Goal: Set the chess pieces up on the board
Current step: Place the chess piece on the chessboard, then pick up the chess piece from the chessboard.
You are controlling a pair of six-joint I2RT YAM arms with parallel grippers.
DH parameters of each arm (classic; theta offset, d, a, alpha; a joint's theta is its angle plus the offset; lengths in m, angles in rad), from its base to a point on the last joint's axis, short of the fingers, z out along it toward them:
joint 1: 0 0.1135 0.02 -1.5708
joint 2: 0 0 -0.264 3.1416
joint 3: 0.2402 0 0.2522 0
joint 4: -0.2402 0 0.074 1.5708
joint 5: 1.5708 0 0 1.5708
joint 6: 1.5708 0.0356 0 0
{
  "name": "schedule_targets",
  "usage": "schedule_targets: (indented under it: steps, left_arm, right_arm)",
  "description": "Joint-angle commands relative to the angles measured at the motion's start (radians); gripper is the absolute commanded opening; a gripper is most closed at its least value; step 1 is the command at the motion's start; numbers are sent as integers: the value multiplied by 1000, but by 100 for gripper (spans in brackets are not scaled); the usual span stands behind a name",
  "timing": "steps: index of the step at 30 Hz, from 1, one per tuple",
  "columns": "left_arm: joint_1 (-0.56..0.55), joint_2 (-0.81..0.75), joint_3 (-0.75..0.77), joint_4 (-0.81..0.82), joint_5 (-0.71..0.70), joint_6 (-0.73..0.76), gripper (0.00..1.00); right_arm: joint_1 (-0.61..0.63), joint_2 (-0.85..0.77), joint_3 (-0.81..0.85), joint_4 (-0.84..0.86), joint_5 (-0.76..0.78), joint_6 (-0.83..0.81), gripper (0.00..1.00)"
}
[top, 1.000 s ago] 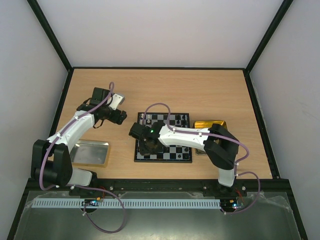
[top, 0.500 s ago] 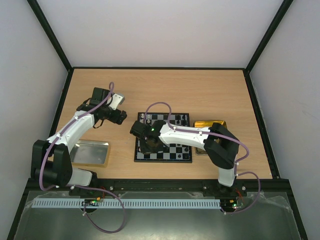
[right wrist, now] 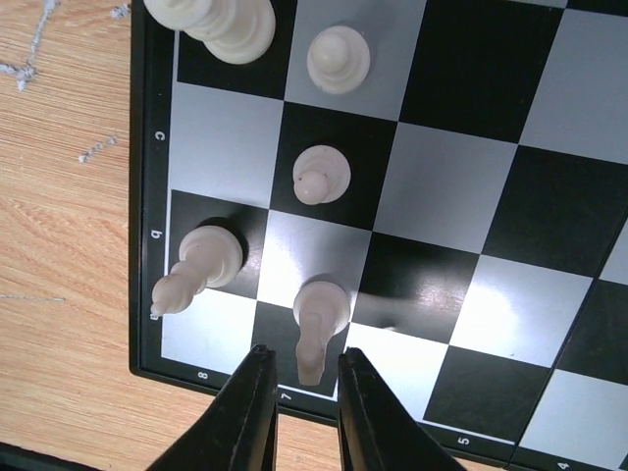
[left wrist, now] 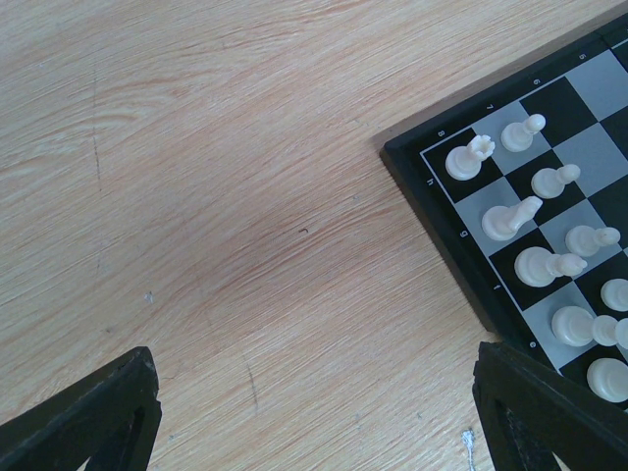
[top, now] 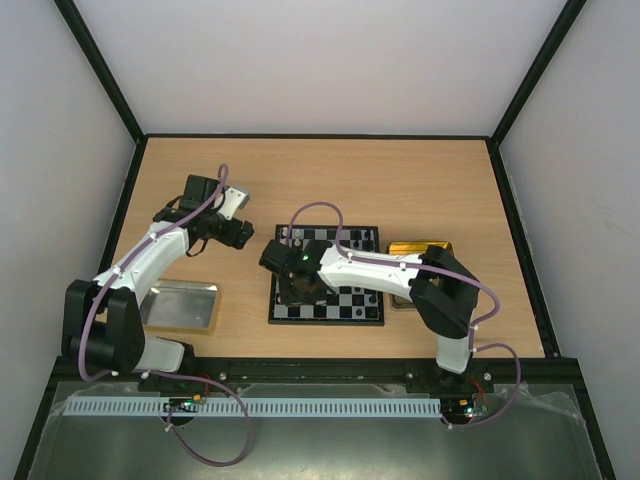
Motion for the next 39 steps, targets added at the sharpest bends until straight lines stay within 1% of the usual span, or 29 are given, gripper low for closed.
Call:
schedule_targets:
  steps: [1,7,14,25,29,39]
  left_arm:
    - [7,-21,-14,8,7,4,87]
    - [7,-25,-14,6,6,3,87]
    - [7,-26,-15,7,6,4,87]
    - [7,-23,-14,9,6,6,87]
    - [7,-23,-14,7,5,6,87]
    - [8,-22,-11,7,6,5,87]
  right_arm:
    - [-3,-33,44,-50,28,3,18]
    - [-3,-34,89,-94,51,-10,19]
    - [-2,-38,118,-101,40,-11,19]
    - [6,41,181,-88,-7,-40,20]
    - [7,62,180,-79,-25,-51,22]
    - [7,102,204,-70,-49,-71,22]
